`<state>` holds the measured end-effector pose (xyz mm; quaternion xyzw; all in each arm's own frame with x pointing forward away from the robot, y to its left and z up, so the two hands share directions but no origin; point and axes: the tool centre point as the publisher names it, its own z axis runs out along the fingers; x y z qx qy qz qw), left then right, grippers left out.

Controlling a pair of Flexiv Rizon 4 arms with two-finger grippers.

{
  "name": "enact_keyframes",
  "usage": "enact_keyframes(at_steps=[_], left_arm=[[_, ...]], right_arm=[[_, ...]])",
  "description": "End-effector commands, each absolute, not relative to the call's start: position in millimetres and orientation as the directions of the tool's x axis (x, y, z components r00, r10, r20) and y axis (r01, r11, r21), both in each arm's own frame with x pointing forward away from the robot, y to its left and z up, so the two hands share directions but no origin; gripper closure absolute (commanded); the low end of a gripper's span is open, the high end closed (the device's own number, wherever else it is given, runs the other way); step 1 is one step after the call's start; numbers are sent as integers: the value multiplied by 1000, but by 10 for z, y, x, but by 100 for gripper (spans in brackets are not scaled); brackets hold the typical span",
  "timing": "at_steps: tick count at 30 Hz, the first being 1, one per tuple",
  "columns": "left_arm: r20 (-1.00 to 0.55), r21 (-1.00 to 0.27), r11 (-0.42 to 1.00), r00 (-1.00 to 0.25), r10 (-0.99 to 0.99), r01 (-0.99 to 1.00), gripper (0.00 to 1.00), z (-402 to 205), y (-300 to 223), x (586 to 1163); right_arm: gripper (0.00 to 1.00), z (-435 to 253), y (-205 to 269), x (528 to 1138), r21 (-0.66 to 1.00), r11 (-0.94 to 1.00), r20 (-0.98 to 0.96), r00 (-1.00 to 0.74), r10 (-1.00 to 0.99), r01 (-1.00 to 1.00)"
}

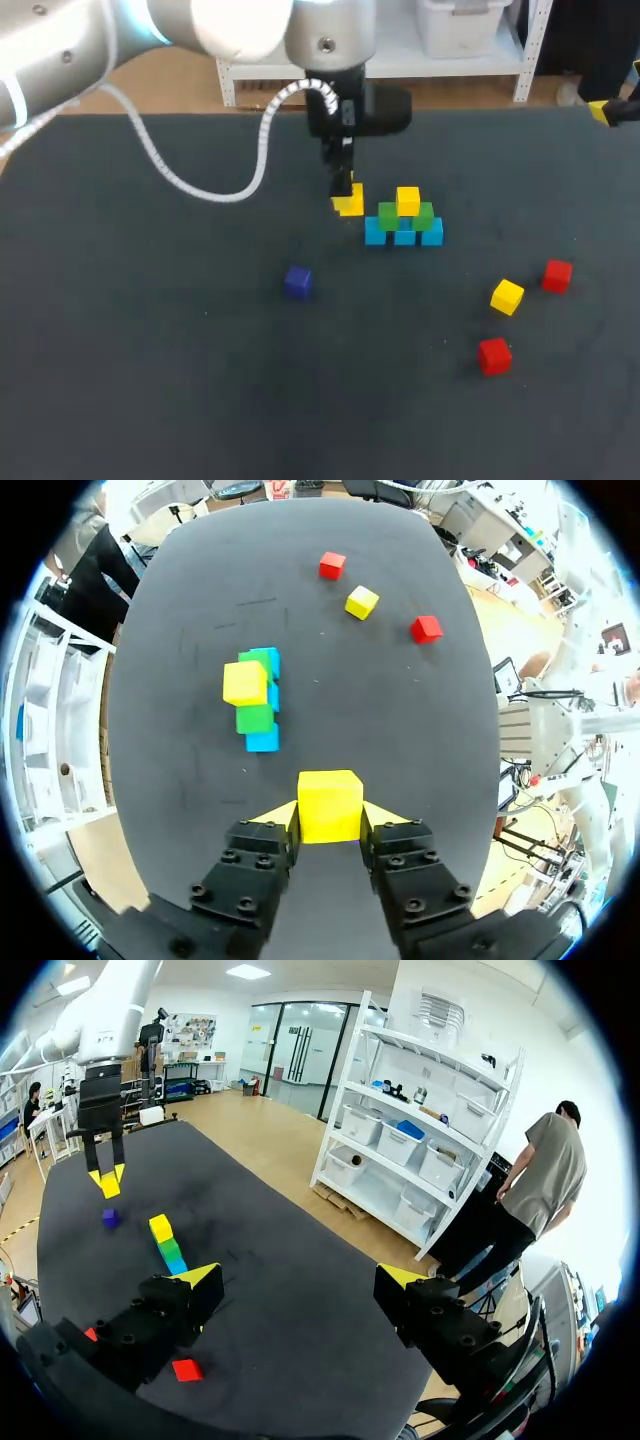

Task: Place the blue cubes, place green cubes on the blue cubes, place the yellow cubes on the green cubes, then place the red cubes on the yellow cubes, and place purple cube on the red cubes.

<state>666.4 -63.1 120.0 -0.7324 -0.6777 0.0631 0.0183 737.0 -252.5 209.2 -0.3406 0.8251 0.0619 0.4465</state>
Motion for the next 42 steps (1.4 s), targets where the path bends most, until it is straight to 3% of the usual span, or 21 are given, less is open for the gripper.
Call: enact_keyframes(at_steps=[1,18,42], left_arm=[[48,-211,-90,102,994,973,100,1226,-771,6848],[77,-246,-72,93,993,967,100,1014,-1080,6888],[33,-144,13,-8,999,990,100,782,-1015,6907]], right_arm=[[0,2085,-2540,7395,-197,756,-781,-366,-506,-625],[0,2085,-2540,7395,-197,756,-781,-366,-506,-625],[0,2085,-2540,7395,-197,756,-781,-366,-506,-625]])
